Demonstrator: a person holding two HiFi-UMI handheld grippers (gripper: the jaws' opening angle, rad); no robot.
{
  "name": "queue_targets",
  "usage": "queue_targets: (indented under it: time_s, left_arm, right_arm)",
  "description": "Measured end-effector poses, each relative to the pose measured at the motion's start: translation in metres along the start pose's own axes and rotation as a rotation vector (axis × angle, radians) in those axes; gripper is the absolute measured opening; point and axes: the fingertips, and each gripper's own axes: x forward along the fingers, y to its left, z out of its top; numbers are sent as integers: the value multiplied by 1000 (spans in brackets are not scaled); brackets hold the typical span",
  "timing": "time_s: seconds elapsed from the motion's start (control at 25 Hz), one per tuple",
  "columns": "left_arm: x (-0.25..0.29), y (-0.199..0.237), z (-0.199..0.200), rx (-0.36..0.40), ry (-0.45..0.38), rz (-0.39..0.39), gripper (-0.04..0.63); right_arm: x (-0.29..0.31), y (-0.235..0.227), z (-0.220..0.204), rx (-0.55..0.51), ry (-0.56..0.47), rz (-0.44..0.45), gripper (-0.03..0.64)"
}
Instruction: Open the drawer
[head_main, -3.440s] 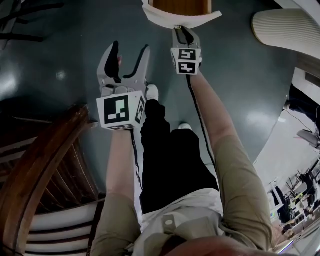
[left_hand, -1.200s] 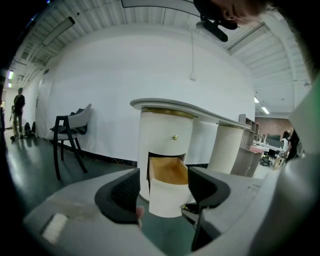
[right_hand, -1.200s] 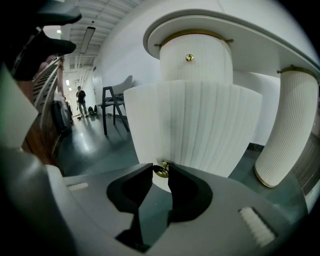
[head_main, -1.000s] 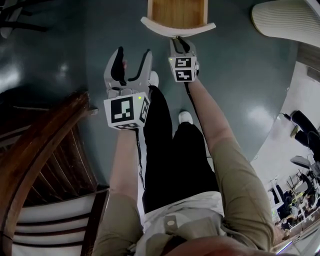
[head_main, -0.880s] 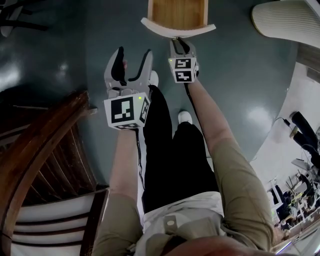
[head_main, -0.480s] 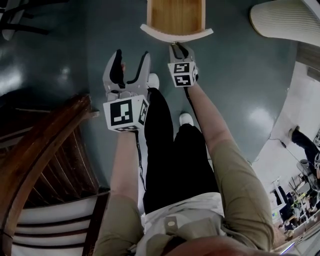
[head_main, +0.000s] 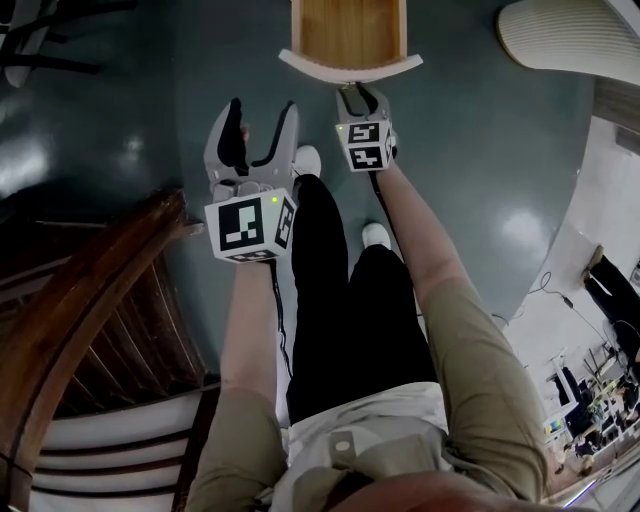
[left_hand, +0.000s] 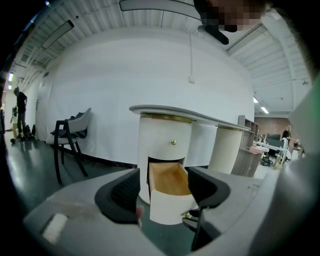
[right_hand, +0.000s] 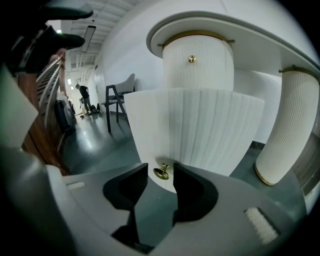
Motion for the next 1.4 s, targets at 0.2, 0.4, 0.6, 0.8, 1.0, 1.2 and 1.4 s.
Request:
queue_targets:
  time_s: [0.2, 0.4, 0.6, 0.8, 1.0, 1.2, 1.4]
  left_arm:
    - [-4, 2, 12, -8, 9, 10, 314]
    - [-13, -1, 40, -28, 29, 21, 314]
    - [-18, -14, 91, -43, 18, 25, 314]
    - [-30, -21, 151, -50, -11, 29, 314]
    - [-59, -33, 214, -47, -35, 24, 314]
    - [-84, -44, 277, -36, -60, 6, 314]
    - [-102, -45, 332, 5, -129, -3, 291]
  right_arm:
    - [-22, 2, 22, 33, -27, 6, 186]
    - [-60, -7, 50, 75, -16, -25, 186]
    - [-107, -26, 97, 104, -22, -55, 186]
    - [-161, -45, 172, 58, -102, -78, 184]
    - [-238, -59, 248, 40, -184, -100, 184]
    - [-308, -72, 331, 22, -284, -126, 184]
    - [-358, -75, 405, 16, -409, -160, 153]
